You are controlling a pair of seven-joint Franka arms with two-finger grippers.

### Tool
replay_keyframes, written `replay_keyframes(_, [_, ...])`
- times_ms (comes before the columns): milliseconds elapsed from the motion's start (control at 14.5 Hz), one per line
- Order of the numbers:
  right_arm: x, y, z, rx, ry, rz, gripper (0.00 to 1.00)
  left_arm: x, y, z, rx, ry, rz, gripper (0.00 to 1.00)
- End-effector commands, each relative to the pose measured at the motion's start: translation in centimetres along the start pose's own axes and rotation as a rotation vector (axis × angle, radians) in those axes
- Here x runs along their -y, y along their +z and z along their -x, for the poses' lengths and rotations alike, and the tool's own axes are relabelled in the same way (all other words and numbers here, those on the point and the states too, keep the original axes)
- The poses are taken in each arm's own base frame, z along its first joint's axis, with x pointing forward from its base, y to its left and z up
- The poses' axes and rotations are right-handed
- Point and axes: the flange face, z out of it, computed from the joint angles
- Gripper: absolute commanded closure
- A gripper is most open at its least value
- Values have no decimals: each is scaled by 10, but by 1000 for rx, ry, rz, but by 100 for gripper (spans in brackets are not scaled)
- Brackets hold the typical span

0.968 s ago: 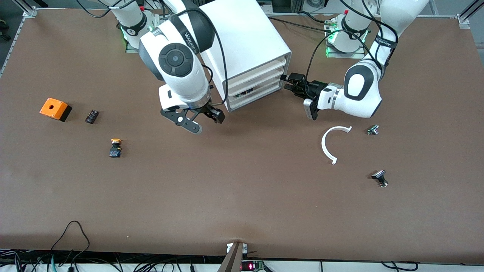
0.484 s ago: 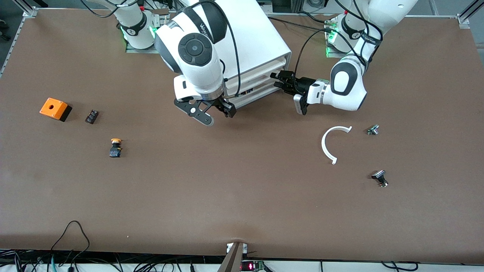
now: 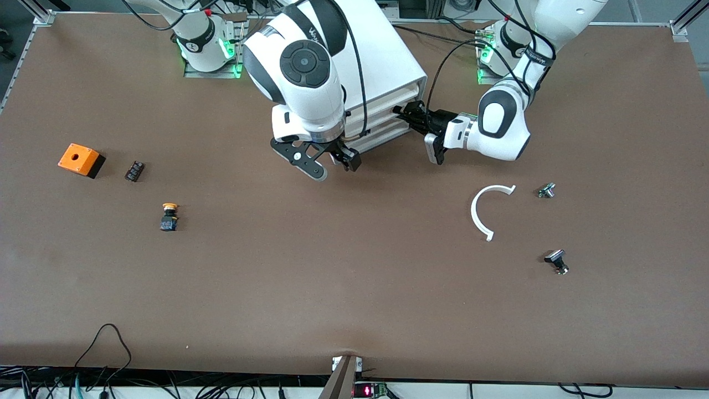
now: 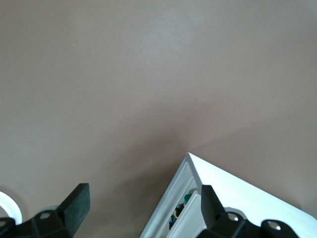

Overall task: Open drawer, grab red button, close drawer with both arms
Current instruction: 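Pull the drawer out of the cabinet with the left gripper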

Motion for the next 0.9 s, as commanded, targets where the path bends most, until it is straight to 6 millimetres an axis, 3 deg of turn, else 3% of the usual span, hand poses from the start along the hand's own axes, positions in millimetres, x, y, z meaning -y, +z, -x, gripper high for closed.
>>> replay_keyframes(0, [12, -8, -1, -12, 51, -30, 1, 2, -4, -2, -33, -4, 5, 100])
replay_keyframes(138, [17, -15, -2, -7, 88, -53, 1, 1, -19, -16, -55, -8, -10, 100])
replay_keyframes(207, [19, -18, -3, -7, 101, -64, 1, 10, -37, -25, -71, -16, -25, 100])
replay_keyframes(484, [29, -20, -1, -2, 170, -119, 1, 24, -76, -67, -71, -21, -74, 100])
replay_keyframes(760, [45, -4, 14, 13, 261, -171, 1, 27, -98, -91, -86, -36, -97, 100])
replay_keyframes(829, [48, 1, 20, 21, 277, -175, 1, 25, -102, -93, -94, -56, -96, 96])
